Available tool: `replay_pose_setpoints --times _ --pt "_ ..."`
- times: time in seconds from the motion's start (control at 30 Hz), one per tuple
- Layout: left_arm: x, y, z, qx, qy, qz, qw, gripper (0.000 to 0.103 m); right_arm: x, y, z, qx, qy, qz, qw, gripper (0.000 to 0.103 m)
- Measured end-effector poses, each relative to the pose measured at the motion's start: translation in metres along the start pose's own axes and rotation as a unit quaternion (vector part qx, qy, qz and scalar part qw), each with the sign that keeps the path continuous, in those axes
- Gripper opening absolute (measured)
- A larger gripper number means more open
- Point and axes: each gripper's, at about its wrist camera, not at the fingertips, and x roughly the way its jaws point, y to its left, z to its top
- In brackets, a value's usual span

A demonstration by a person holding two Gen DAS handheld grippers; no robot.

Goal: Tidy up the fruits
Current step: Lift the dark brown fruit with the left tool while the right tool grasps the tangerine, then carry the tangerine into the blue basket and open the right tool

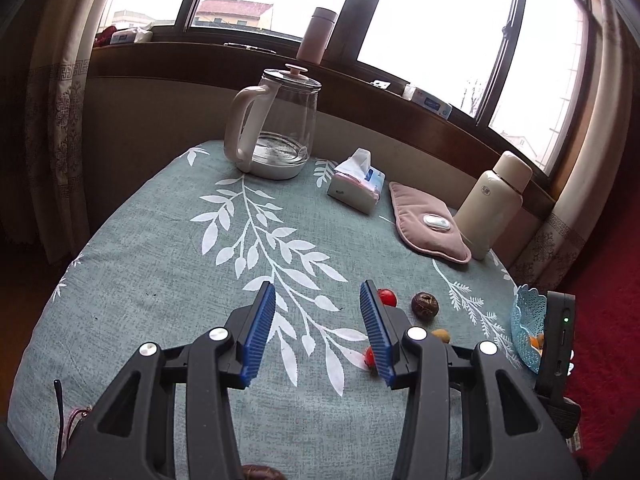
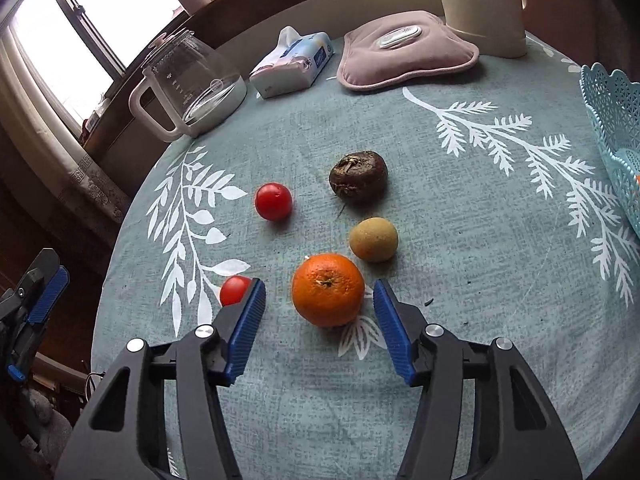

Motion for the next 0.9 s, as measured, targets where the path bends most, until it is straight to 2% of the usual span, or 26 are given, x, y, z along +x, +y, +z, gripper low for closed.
replay_pose_setpoints --times 0.07,0.13,0.37,0.53,0.7,0.9 --pt "0.002 0.006 -0.003 -0.007 0.01 0.006 0.9999 0.046 0.005 0.003 -0.003 -0.02 -0.002 -0.021 1.0 0.042" --pt "0.003 0.011 -0.006 -0.011 0.023 0.009 0.9996 0.05 0.005 0.007 -0.005 -0.037 -0.008 -0.029 0.999 0.04" --pt "-0.02 0.018 -0.002 -0.002 0.026 0.018 0.9995 0.054 -0.026 0.009 -0.013 -0.059 -0.033 -0.016 0.998 0.039" --pt "-0.04 0.015 -0.005 0.028 0.025 0.029 0.9989 0.055 -0.057 -0.002 -0.013 -0.047 -0.06 0.003 0.997 0.04" --pt "-0.051 0.02 -0.034 0.085 0.057 0.056 0.9931 0.055 -0.081 -0.017 -0.015 -0.04 -0.075 0.012 0.996 0.04" --pt "-0.056 0.039 -0.076 0.091 0.102 0.077 0.9876 0.054 -0.095 -0.03 -0.024 -0.037 -0.078 0.014 0.996 0.04"
